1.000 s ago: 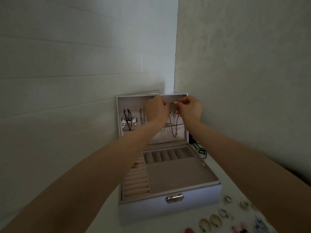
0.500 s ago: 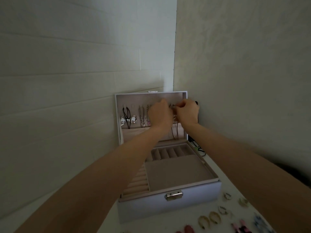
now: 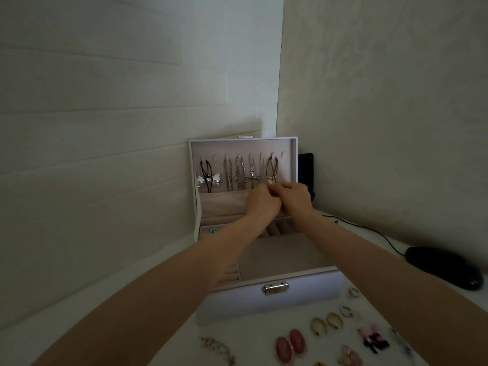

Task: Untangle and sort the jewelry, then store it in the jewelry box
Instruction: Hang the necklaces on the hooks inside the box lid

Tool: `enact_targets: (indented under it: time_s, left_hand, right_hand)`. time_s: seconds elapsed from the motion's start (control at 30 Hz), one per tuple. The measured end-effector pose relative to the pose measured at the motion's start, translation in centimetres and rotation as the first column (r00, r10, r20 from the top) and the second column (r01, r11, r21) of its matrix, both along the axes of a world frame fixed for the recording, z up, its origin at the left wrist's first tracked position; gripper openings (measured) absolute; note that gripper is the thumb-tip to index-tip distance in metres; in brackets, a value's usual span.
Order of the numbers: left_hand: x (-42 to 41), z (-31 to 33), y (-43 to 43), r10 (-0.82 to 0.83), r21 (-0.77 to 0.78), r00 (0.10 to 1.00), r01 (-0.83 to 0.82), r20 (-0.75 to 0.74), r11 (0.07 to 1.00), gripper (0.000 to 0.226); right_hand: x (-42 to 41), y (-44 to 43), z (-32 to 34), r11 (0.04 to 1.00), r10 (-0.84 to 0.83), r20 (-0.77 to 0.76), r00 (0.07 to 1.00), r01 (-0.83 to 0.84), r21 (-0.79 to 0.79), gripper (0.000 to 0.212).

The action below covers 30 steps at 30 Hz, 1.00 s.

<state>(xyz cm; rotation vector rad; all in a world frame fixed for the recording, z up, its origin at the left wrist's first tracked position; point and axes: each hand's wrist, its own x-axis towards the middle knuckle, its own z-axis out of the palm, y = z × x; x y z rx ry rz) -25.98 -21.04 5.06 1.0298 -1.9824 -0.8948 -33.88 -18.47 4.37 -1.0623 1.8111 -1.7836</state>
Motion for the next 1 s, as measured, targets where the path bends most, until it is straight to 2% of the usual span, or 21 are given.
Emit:
enact_targets:
  time_s: [0.13, 0.17, 0.27, 0.3, 0.4, 0.5, 0.57, 0.63, 0.7, 0.8, 0.9, 1.0]
  left_hand:
    - [0.5, -0.5, 0.3, -0.082, 0.191, 0.989, 0.105, -0.122, 0.976, 0.018]
    - [0.7, -0.6, 0.4, -0.095, 0.214, 0.985, 0.124, -0.141, 0.969, 0.020]
    - [1.4, -0.7, 0.7, -0.133, 0.256, 0.984, 0.161, -0.122, 0.953, 0.009]
    - [1.6, -0.9, 0.5, -0.120, 0.239, 0.988, 0.141, -0.099, 0.961, 0.012]
    - [2.0, -0.9, -0.3, -0.022, 0.128, 1.000, 0.024, -0.017, 0.991, 0.013]
    - [2.3, -0.3, -0.9, 0.081, 0.020, 0.996, -0.082, 0.041, 0.996, 0.009]
    - [2.5, 0.2, -1.3, 0.070, -0.022, 0.998, -0.070, -0.004, 0.997, 0.020]
    - [2.4, 0.5, -1.4, 0.027, -0.088, 1.000, -0.028, -0.013, 0.996, 0.021]
    - [2.3, 0.7, -1.5, 0.036, -0.304, 0.990, 0.008, 0.138, 0.953, 0.014]
    - [1.9, 0.2, -1.4, 0.099, -0.497, 0.942, 0.079, 0.321, 0.864, 0.029]
    - [1.8, -0.7, -1.1, 0.194, -0.599, 0.909, 0.073, 0.369, 0.798, 0.041]
    - [2.0, -1.5, -1.4, 0.242, -0.698, 0.912, 0.065, 0.332, 0.713, 0.047]
  right_hand:
    - [-0.1, 0.5, -0.1, 0.997, 0.039, 0.069, 0.997, -0.044, 0.068, 0.004]
    - [-0.3, 0.6, -0.1, 0.996, 0.045, 0.095, 0.994, -0.051, 0.067, 0.010]
    - [-0.3, 1.1, -0.2, 0.992, 0.076, 0.168, 0.983, -0.091, 0.087, 0.007]
    - [-0.4, 1.3, -0.3, 0.991, 0.075, 0.183, 0.980, -0.093, 0.091, 0.005]
    - [-0.5, 1.4, -0.5, 0.996, 0.065, 0.247, 0.967, -0.077, 0.039, 0.005]
    - [-1.0, 1.1, -0.6, 0.998, -0.030, 0.198, 0.980, 0.019, 0.055, 0.010]
    - [-1.3, 0.8, -0.4, 0.998, -0.065, 0.168, 0.984, 0.060, 0.035, 0.010]
    - [-1.5, 0.4, 0.0, 0.997, -0.075, 0.190, 0.979, 0.077, 0.000, 0.016]
    - [-1.6, 0.2, 0.5, 0.996, -0.036, 0.270, 0.962, 0.055, -0.064, 0.021]
    - [-1.7, -0.5, 1.1, 0.989, -0.007, 0.339, 0.941, 0.055, -0.134, 0.024]
    - [-1.6, -0.8, 1.3, 0.986, -0.026, 0.313, 0.949, 0.076, -0.148, 0.022]
    - [-1.4, -0.7, 1.2, 0.988, -0.046, 0.225, 0.973, 0.078, -0.134, 0.018]
